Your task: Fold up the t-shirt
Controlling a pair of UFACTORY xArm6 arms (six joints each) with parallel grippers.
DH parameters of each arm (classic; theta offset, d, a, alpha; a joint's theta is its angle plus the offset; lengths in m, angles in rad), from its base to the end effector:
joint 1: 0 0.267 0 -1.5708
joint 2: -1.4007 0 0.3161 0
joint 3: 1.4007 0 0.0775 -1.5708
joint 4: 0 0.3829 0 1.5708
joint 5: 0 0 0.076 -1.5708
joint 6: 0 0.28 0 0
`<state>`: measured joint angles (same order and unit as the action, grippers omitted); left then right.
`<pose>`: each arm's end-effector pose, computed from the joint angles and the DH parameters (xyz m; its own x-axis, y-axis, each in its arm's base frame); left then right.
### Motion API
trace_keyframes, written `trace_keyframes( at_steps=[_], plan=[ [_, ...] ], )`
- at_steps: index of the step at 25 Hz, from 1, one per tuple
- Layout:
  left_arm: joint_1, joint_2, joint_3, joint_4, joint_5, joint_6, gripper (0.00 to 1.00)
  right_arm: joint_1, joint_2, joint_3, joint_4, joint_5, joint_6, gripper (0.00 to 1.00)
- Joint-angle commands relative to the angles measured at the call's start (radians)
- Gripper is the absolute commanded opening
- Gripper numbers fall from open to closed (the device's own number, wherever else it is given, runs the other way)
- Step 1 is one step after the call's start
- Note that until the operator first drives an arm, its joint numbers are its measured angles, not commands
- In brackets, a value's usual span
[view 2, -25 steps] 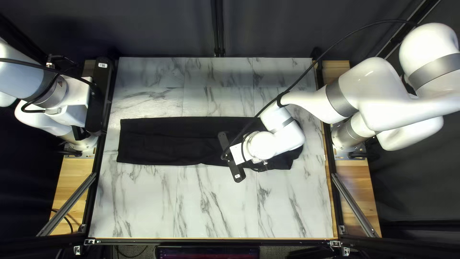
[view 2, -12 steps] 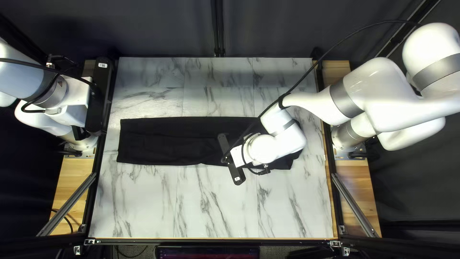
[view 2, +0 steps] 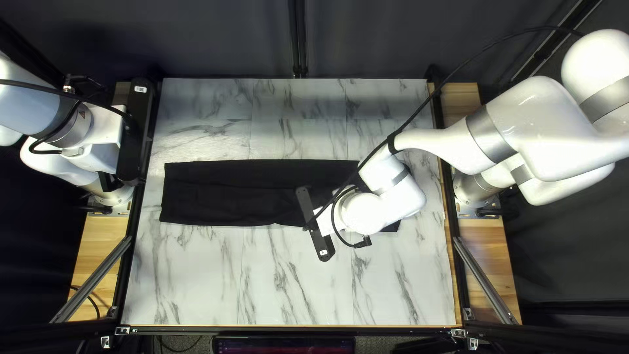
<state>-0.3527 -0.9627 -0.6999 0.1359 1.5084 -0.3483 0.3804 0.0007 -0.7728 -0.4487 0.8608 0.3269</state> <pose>0.2634 -0.0573 0.3387 0.9818 -0.0095 0.1899 0.0048 -0.9972 -0.0746 0.4337 0.0974 0.0839 0.9359 0.3510 -0.0293 0.3406 -0.8806 0.3295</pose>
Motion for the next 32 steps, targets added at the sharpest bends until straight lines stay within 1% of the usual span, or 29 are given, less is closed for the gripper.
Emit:
trace_keyframes(
  at_steps=[1,2,3,4,5,8,12,14,15,17,18,19,21,24,26,28,29,30,31,32],
  plan=[
    [0.0,0.0,0.0,0.0,0.0,0.0,1.0,0.018,0.016,-0.032,-0.003,0.025,0.018,0.06],
    [0.0,0.0,0.0,0.0,0.0,0.0,1.0,0.023,0.028,-0.034,-0.006,0.016,0.023,0.6],
    [0.0,0.0,0.0,0.0,0.0,0.0,1.0,0.023,0.041,-0.032,-0.009,0.001,0.025,0.87],
    [0.0,0.0,0.0,0.0,0.0,0.0,1.0,0.02,0.052,-0.03,-0.01,-0.013,0.024,0.96],
    [0.0,0.0,0.0,0.0,0.0,0.0,1.0,0.012,0.071,-0.023,-0.011,-0.04,0.016,1.0],
    [0.0,0.0,0.0,0.0,0.0,0.0,1.0,-0.017,0.11,-0.015,-0.008,-0.098,-0.017,1.0],
    [0.0,0.0,0.0,0.0,0.0,0.0,1.0,-0.047,0.132,-0.024,0.002,-0.125,-0.066,1.0],
    [0.0,0.0,0.0,0.0,0.0,0.0,1.0,-0.057,0.139,-0.027,0.003,-0.133,-0.081,0.93],
    [0.0,0.0,0.0,0.0,0.0,0.0,1.0,-0.066,0.146,-0.026,0.002,-0.144,-0.088,0.92],
    [0.0,0.0,0.0,0.0,0.0,0.0,1.0,-0.074,0.16,-0.022,-0.003,-0.165,-0.089,0.85],
    [0.0,0.0,0.0,0.0,0.0,0.0,1.0,-0.075,0.17,-0.025,-0.007,-0.173,-0.083,0.83],
    [0.0,0.0,0.0,0.0,0.0,0.0,1.0,-0.075,0.176,-0.027,-0.009,-0.177,-0.08,0.77],
    [0.0,0.0,0.0,0.0,0.0,0.0,1.0,-0.075,0.191,-0.033,-0.019,-0.186,-0.062,0.76],
    [0.0,0.0,0.0,0.0,0.0,0.0,1.0,-0.075,0.207,-0.047,-0.032,-0.185,-0.037,0.71],
    [0.0,0.0,0.0,0.0,0.0,0.0,1.0,-0.078,0.216,-0.057,-0.039,-0.179,-0.025,0.65],
    [0.0,0.0,0.0,0.0,0.0,0.0,1.0,-0.086,0.226,-0.062,-0.049,-0.177,-0.012,0.55],
    [0.0,0.0,0.0,0.0,0.0,0.0,1.0,-0.089,0.23,-0.062,-0.052,-0.178,-0.008,0.47],
    [0.0,0.0,0.0,0.0,0.0,0.0,1.0,-0.094,0.234,-0.061,-0.055,-0.18,-0.003,0.24],
    [0.0,0.0,0.0,0.0,0.0,0.0,1.0,-0.096,0.236,-0.06,-0.056,-0.181,-0.001,0.18],
    [0.0,0.0,0.0,0.0,0.0,0.0,1.0,-0.099,0.237,-0.056,-0.058,-0.184,0.003,0.04]
  ],
)
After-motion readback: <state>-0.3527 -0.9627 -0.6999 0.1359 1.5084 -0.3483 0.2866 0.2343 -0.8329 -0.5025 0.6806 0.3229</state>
